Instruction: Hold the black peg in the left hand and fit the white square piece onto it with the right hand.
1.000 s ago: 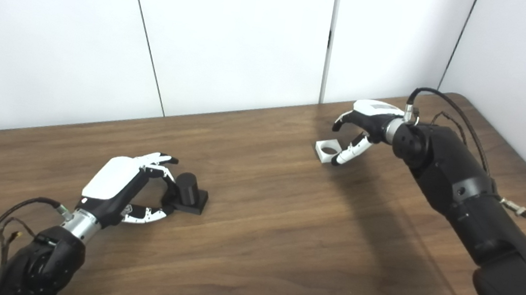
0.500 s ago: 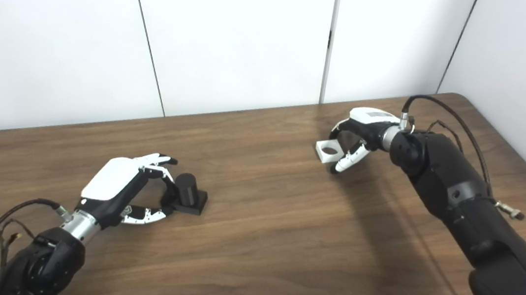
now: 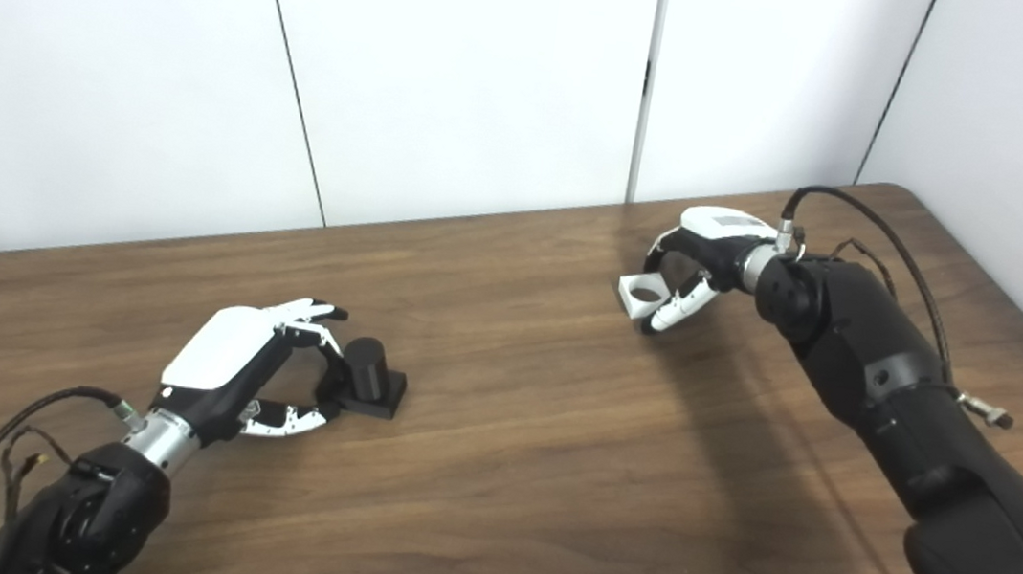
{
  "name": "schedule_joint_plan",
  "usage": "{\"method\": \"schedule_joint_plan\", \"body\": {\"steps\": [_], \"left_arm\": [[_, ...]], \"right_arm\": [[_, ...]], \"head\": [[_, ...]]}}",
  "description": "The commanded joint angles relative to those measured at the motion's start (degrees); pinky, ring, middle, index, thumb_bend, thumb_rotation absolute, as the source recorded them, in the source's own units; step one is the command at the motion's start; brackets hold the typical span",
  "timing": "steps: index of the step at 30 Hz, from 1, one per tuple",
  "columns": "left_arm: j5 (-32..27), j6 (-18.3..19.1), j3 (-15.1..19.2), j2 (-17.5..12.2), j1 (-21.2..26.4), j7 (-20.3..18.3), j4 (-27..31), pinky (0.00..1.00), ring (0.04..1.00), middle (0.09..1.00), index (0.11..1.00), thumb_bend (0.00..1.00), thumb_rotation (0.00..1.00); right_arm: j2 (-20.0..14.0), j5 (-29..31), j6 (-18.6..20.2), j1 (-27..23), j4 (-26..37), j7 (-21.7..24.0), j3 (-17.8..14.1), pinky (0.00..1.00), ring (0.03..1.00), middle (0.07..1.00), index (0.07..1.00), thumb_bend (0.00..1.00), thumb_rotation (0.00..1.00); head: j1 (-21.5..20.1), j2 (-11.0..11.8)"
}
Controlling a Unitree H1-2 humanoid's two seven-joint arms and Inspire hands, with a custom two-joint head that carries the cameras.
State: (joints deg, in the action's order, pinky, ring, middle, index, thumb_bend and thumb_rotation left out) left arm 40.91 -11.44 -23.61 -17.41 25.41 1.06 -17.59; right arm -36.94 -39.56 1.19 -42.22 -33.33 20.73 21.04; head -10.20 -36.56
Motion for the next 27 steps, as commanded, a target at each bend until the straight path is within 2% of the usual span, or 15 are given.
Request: {"method": "schedule_joint_plan", "body": {"steps": [1,3,4,5,7,22,27], "left_arm": [[1.04,0.38,0.01,-1.47,0.08,-1.23,0.28,0.85,0.899,0.864,0.491,0.52,0.07],[1.04,0.47,0.01,-1.52,0.07,-1.38,0.34,0.86,0.9,0.864,0.491,0.52,0.07],[1.05,0.54,0.01,-1.53,0.05,-1.44,0.42,0.86,0.901,0.865,0.491,0.52,0.07],[1.03,0.64,0.01,-1.53,0.04,-1.57,0.55,0.86,0.9,0.864,0.491,0.52,0.07],[0.92,0.69,0.06,-1.49,0.0,-1.62,0.67,0.86,0.901,0.864,0.491,0.52,0.07],[1.01,0.9,-0.06,-1.43,-0.22,-1.65,0.92,0.87,0.904,0.866,0.491,0.52,0.07],[1.13,1.19,-0.13,-1.38,-0.17,-1.87,1.17,0.86,0.903,0.865,0.491,0.52,0.07]], "right_arm": [[-0.07,-0.39,-1.58,-2.42,-0.64,-1.94,0.12,0.9,0.912,0.875,0.689,0.69,0.3],[-0.1,-0.6,-2.42,-2.41,-1.12,-3.4,0.23,0.89,0.903,0.865,0.658,0.68,0.27],[-0.14,-0.95,-2.89,-2.4,-1.41,-4.42,0.39,0.88,0.895,0.858,0.578,0.6,0.21],[-0.18,-1.36,-3.25,-2.4,-1.66,-5.26,0.57,0.87,0.885,0.849,0.537,0.56,0.18],[-0.3,-1.98,-3.62,-2.26,-1.72,-6.54,0.76,0.86,0.871,0.834,0.5,0.52,0.15],[-1.06,-1.17,-4.41,-0.65,-0.38,-9.39,-0.33,0.89,0.864,0.803,0.487,0.52,0.13],[-1.24,-0.68,-6.18,-0.08,0.38,-10.68,-0.84,0.89,0.858,0.793,0.486,0.52,0.13]], "head": [[-0.04,-0.09],[-0.07,-0.1],[-0.06,-0.12],[-0.02,-0.15],[0.04,-0.25],[0.23,-0.61],[0.38,-0.7]]}}
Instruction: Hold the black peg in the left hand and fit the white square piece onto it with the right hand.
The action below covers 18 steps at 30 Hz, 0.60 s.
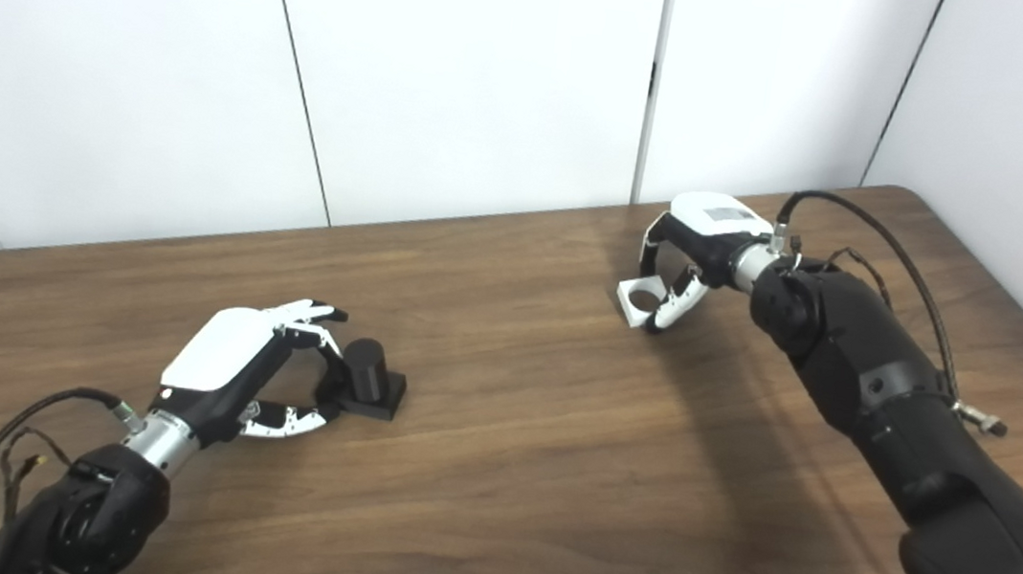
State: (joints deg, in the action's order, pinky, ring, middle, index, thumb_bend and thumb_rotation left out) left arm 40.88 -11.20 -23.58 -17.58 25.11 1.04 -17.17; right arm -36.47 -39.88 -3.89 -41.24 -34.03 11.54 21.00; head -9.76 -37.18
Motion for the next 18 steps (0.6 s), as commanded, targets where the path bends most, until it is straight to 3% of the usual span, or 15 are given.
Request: {"method": "schedule_joint_plan", "body": {"steps": [1,18], "left_arm": [[1.12,1.02,-0.12,-1.2,0.14,-1.89,0.74,0.86,0.903,0.865,0.491,0.52,0.07],[1.1,1.26,-0.17,-0.67,0.36,-1.77,0.24,0.86,0.903,0.864,0.491,0.52,0.07]], "right_arm": [[-1.77,-0.12,-1.37,-0.94,1.9,-1.33,-0.92,0.88,0.857,0.792,0.486,0.52,0.13],[-2.95,1.57,-4.39,-1.85,14.37,2.64,-3.13,0.85,0.877,0.804,0.486,0.52,0.14]], "head": [[-0.05,-0.03],[0.51,-0.34]]}}
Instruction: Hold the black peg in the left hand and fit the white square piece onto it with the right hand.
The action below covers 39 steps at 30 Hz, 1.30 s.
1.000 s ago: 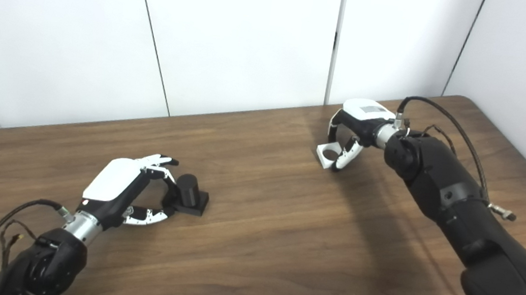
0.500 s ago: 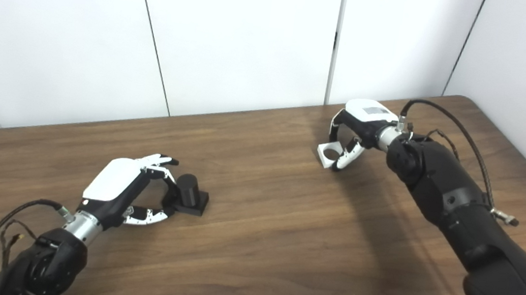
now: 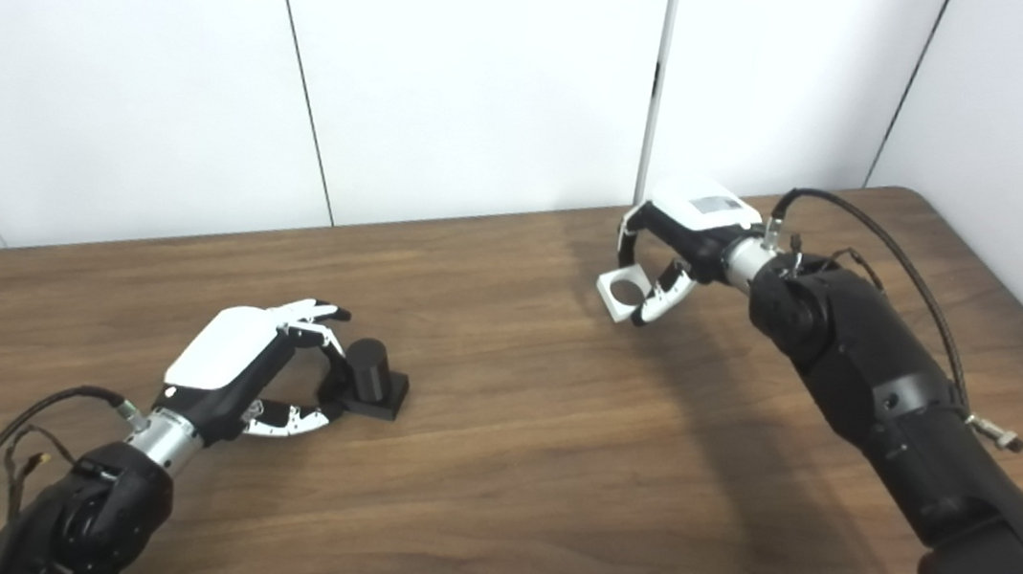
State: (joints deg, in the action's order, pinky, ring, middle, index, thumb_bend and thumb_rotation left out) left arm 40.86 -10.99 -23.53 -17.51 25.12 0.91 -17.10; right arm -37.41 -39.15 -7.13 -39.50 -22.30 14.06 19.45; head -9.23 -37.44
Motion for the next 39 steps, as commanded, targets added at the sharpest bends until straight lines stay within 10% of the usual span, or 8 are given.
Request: {"method": "schedule_joint_plan", "body": {"steps": [1,39], "left_arm": [[1.14,1.04,-0.25,-0.66,0.33,-1.55,0.09,0.86,0.902,0.863,0.491,0.52,0.07],[3.09,3.74,-2.02,3.43,1.66,0.0,-1.67,0.85,0.901,0.865,0.491,0.52,0.06]], "right_arm": [[-1.98,0.97,-1.15,-3.63,3.48,0.58,-1.77,0.85,0.876,0.804,0.486,0.52,0.14],[7.97,9.93,-11.02,-6.04,15.64,10.59,-0.68,0.75,0.856,0.784,0.481,0.52,0.14]], "head": [[0.12,-0.1],[13.25,-0.8]]}}
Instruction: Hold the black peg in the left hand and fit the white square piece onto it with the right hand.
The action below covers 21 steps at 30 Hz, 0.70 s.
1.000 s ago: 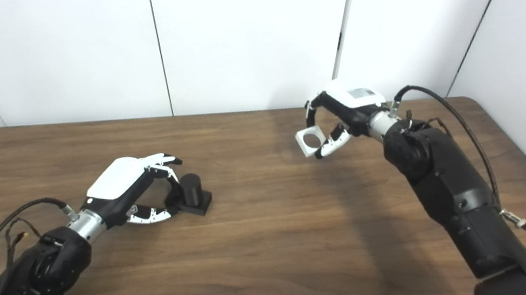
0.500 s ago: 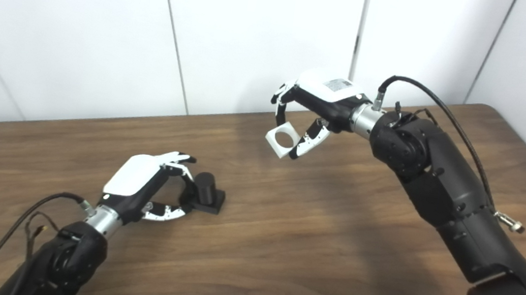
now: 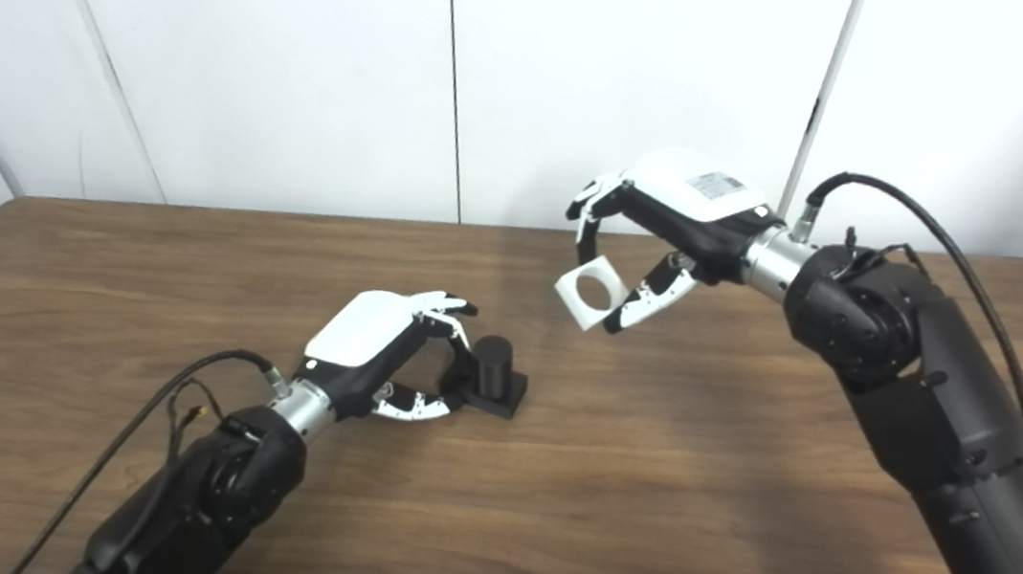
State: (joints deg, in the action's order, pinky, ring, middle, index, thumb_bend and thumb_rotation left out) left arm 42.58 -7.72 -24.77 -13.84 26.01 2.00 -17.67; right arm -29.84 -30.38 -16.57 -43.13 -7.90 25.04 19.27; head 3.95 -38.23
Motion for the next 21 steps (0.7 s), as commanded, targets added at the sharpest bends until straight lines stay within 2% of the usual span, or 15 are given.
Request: {"method": "schedule_joint_plan", "body": {"steps": [1,9,12,16,21], "left_arm": [[1.39,0.56,-0.81,-0.21,0.8,-1.11,-1.12,0.85,0.902,0.864,0.491,0.52,0.06],[1.31,1.08,-0.95,-0.01,0.79,-1.4,-0.72,0.86,0.903,0.864,0.491,0.52,0.06],[1.46,1.77,-1.07,0.07,0.74,-1.98,-0.19,0.87,0.905,0.866,0.491,0.52,0.06],[1.66,1.81,-1.37,0.15,0.77,-1.61,-0.29,0.86,0.904,0.866,0.491,0.52,0.06],[1.8,1.94,-1.58,0.33,0.8,-1.39,-0.47,0.86,0.904,0.867,0.491,0.52,0.06]], "right_arm": [[0.65,1.11,-1.64,-2.42,1.18,-0.34,-0.45,0.75,0.856,0.785,0.481,0.52,0.14],[3.19,-0.44,-0.47,-2.82,1.79,1.16,0.87,0.81,0.861,0.796,0.481,0.52,0.14],[3.92,-0.62,-0.23,-3.11,1.68,1.97,1.38,0.79,0.869,0.8,0.481,0.52,0.14],[4.56,-1.6,1.04,-3.86,1.68,3.74,2.05,0.82,0.883,0.816,0.482,0.52,0.14],[5.7,-2.35,0.7,-4.78,0.41,4.48,2.4,0.8,0.878,0.808,0.482,0.52,0.14]], "head": [[0.09,-0.02],[0.31,-0.1],[0.54,-0.24],[0.79,-0.44],[1.15,-0.5]]}}
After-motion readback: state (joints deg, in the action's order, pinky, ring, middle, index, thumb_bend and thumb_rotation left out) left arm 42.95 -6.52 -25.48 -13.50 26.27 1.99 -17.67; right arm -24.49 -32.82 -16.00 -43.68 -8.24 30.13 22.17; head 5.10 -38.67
